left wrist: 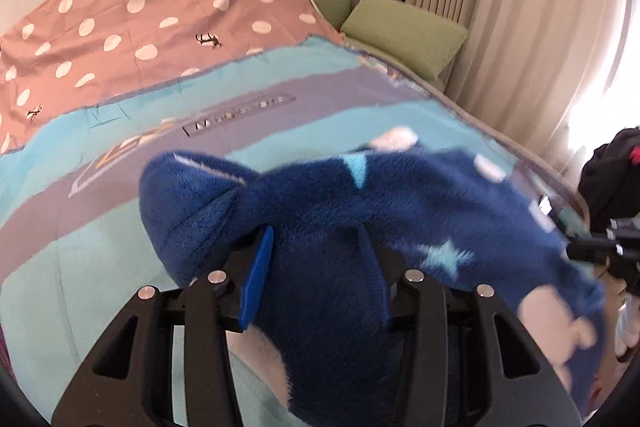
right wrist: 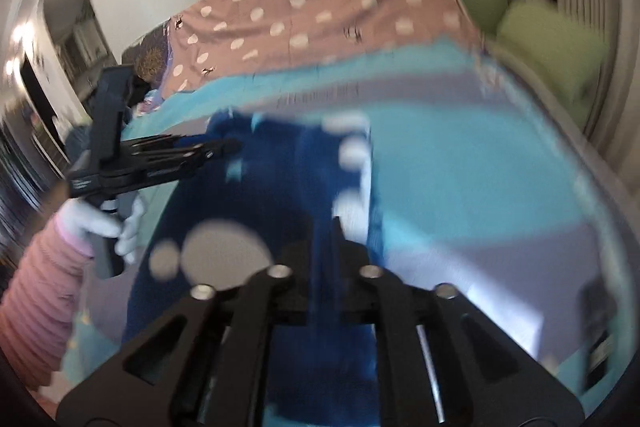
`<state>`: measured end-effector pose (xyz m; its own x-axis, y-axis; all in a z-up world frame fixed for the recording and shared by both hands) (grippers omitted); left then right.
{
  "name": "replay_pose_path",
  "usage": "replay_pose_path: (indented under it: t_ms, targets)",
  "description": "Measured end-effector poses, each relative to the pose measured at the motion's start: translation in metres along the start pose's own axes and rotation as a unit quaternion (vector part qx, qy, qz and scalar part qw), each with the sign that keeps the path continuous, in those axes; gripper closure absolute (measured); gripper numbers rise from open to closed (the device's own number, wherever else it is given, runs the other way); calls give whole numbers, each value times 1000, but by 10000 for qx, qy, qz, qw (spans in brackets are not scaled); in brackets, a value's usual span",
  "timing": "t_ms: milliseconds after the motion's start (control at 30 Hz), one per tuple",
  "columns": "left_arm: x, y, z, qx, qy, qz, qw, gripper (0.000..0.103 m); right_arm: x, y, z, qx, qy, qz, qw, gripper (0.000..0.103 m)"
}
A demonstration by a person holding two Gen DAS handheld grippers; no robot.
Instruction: Fold small clothes
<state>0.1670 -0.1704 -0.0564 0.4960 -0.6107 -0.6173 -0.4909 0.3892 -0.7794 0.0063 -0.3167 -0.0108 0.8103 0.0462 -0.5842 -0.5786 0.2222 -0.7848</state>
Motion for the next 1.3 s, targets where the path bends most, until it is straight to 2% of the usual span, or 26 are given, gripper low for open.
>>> replay_pose_path:
  t_ms: [67,167,267,300,333,367,433,467,533,633,733,800,900,1000,1067,1133,1167,1233,1267,1300]
  targets:
    - [-14,-18,8,-157,85,-248,9995,57,11,-21,9,-263,-65,-1,9996,82]
    - [-17,-32,19,-124,-115,-344,9993,47,52,-41,22,-487,-260,324,9979,82]
    - [17,-19,37,-68,-463,314,9984,37,105,-30,20,-700,-131,943,9930,74]
    - [35,-8,45,-17,-597,569,9966,22,133,-14,13,-789,1,1293,9885,74]
    - [48,4,51,-146,-567,681,9960,13,153,-2,7,-757,-27,1444,9866,75]
    - [60,15,61,-617,-240,688,9954,13,161,3,0,-527,-187,1384,9888,75]
    - [68,24,73,-1169,146,598,9912,12,157,2,-8,-225,-302,1350,9901,75]
    - [69,24,72,-1124,197,520,9921,12,156,4,-6,-357,-246,1302,9905,75]
    - [69,25,68,-947,183,484,9942,11,155,5,-3,-459,-156,1250,9910,75]
    - [69,26,66,-932,172,472,9944,11,154,5,-4,-471,-141,1245,9910,75]
    - [59,23,64,-954,24,293,9950,11,150,1,-5,-463,-223,1115,9924,75]
    - [49,17,63,-963,-116,184,9951,11,131,-4,-3,-541,-128,846,9949,75]
    - [13,6,56,-986,-208,-44,9949,12,87,-5,1,-605,287,421,9969,74]
    - [-37,2,37,-795,-22,-506,9955,12,38,7,9,-499,39,140,9987,74]
    - [-67,6,17,-657,260,-698,9951,12,11,21,15,-352,-258,44,9990,74]
    - [-87,16,-9,-453,606,-800,9939,12,-16,41,27,-303,-753,-27,9967,73]
    - [-93,22,-21,-315,715,-803,9937,12,-21,49,33,-333,-871,-10,9956,73]
    - [-91,35,-42,-75,711,-664,9952,12,-21,69,37,-421,-758,200,9960,65]
    - [-85,41,-47,12,702,-536,9961,12,-13,82,34,-393,-556,394,9969,65]
    - [-67,53,-55,123,690,-218,9973,12,0,93,25,-279,-502,542,9969,65]
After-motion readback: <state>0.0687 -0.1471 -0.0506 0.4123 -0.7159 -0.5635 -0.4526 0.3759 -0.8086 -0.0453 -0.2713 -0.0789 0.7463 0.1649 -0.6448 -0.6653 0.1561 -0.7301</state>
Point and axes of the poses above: each gripper's, at about its wrist camera, not at the fingertips, and x roughly the way its jaws point, z to its left, y to its underside, the point moved 4 cm from there along x, roughly the way its jaws point, and after that the axes turned 6 degrees about -z, right-handed, at the moved point
